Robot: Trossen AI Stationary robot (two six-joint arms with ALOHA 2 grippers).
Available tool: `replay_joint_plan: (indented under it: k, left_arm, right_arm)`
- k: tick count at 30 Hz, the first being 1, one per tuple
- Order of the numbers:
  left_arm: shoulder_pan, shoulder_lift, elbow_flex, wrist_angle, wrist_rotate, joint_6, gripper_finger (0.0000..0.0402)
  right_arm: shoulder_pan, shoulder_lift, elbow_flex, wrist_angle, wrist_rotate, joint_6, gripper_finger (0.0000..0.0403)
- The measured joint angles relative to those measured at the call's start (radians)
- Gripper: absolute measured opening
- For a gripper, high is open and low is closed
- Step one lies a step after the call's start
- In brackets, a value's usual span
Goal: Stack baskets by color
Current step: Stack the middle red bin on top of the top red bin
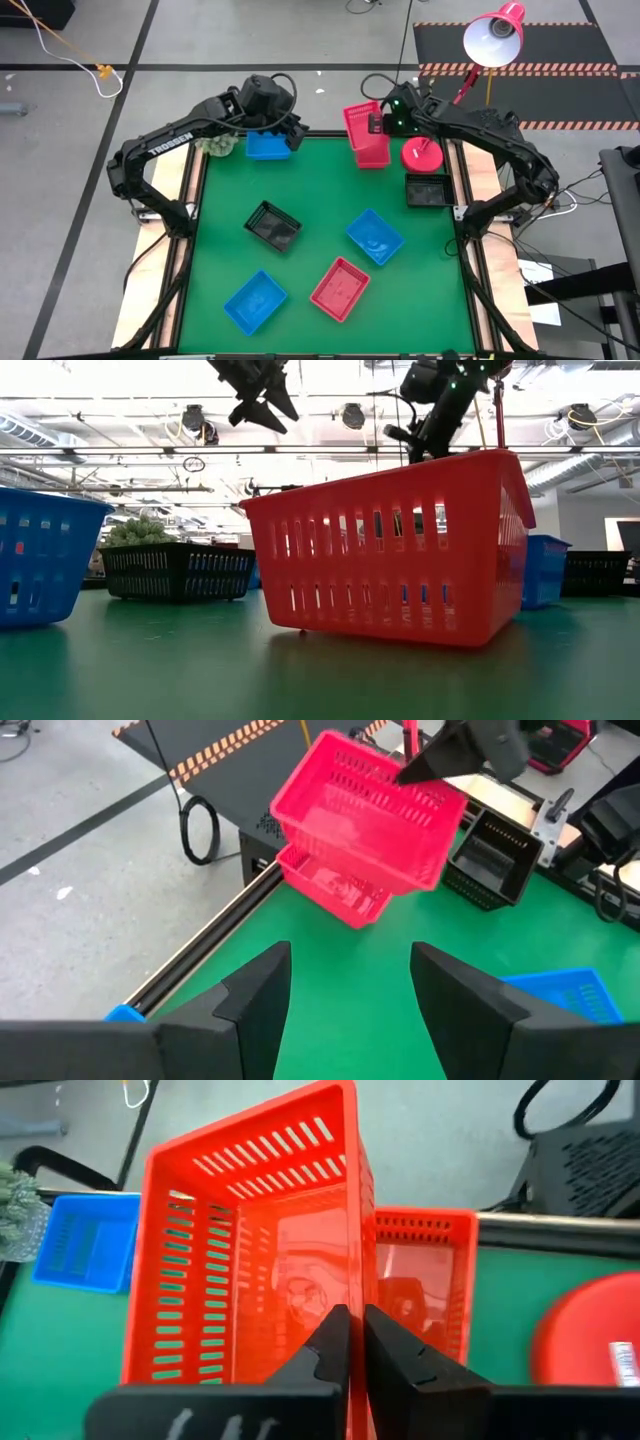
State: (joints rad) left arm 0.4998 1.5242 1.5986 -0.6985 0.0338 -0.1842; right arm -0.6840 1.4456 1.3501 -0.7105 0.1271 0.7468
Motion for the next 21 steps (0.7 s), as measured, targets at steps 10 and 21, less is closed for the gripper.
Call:
replay_joint_plan:
  k: [10, 21]
  left_arm:
    - [-0.025, 0.000, 0.000, -0.017, 0.002, -0.001, 0.0207]
    - [-0.067, 0.000, 0.000, -0.052, 0.003, 0.000, 0.0207]
  right_arm:
    - [-0.030, 0.000, -0.136, 0.115, -0.028, 0.043, 0.0006]
    - [-0.080, 0.000, -0.304, 0.312, -0.077, 0.131, 0.0005]
